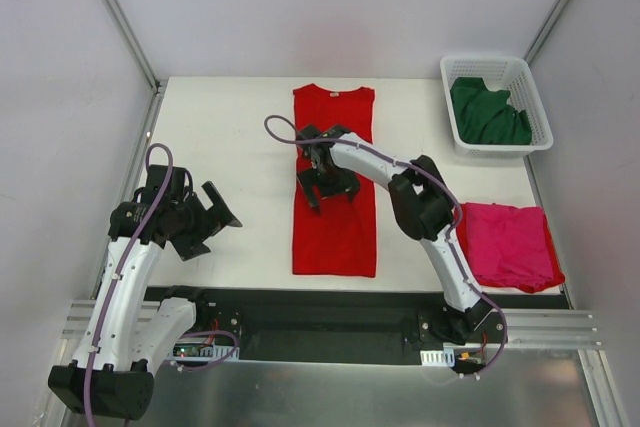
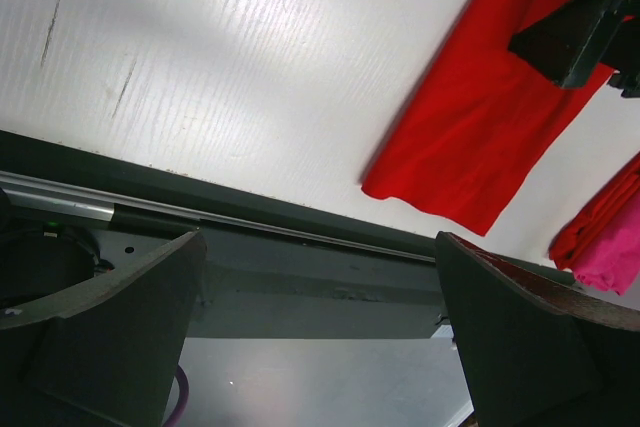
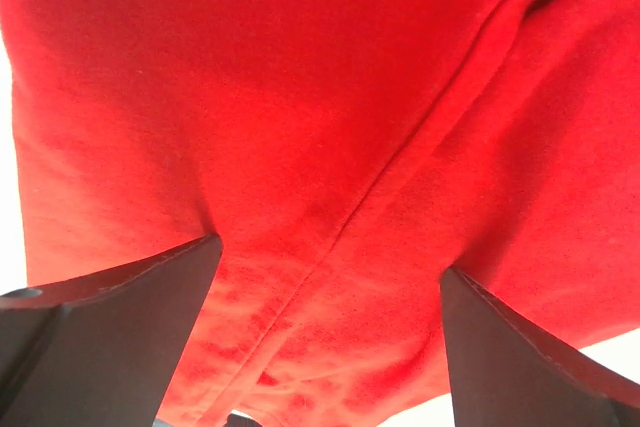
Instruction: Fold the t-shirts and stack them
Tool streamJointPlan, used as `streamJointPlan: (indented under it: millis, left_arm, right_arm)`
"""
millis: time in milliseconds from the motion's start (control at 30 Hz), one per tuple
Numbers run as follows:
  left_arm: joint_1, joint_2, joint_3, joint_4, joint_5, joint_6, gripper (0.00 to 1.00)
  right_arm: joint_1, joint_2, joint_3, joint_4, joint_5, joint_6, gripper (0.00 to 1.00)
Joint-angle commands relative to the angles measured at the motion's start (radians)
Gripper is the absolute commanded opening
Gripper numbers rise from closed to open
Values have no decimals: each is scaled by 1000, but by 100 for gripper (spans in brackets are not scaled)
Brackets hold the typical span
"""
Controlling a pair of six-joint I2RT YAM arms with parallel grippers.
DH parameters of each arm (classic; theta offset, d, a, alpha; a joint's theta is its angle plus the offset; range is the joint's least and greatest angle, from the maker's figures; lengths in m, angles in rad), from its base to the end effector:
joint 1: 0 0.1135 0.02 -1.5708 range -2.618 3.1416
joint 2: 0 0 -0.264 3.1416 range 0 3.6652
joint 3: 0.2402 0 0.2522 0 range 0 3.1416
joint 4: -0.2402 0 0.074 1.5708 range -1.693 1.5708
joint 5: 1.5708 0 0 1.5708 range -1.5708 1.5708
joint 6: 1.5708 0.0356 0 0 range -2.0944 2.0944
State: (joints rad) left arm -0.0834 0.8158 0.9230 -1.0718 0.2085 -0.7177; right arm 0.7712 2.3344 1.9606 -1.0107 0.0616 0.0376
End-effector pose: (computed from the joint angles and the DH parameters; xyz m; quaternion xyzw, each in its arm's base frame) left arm 0.1371 -0.0189 0.3022 -0.2665 0.9116 -0.2072 0.2346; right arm 0.3406 0.3280 0.1630 -0.3542 0.9300 0.0084 0.0975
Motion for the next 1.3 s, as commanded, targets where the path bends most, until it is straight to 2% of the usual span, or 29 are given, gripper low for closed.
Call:
streamJointPlan:
  millis: [0,167,267,567,767,900,1100,1200,1267]
  left_arm:
    - [11,5,4,7,5,4,99]
    - [11,9,-1,13,3,6,99]
    - [11,17,-3,16,11,9,99]
    - [11,19,4,22,34,6,99]
    - [11,-7,-6,13,34,4,99]
    - [11,8,8,12,46,9,99]
    - [10,75,88,15,109,55,99]
    - [10,132,149,36,140,80,99]
    - [8,167,193,50,147,89,99]
  right_arm:
    - [57,-52,-144,-8,-45,30,96]
    - [77,-109,-264,46,-52,62,96]
    - [76,-118,-264,53,-42,51,96]
    - [37,18,-17,-34,-54,15,96]
    - [8,60,53,-51,-52,4,96]
    - [-6,27,66,-106,-40,1,96]
    - [-41,-340,-45,-89,12,-2,96]
    - [-96,-548,-103,-95,-9,10,96]
    - [-170,-706,-198,-86,-84,2,96]
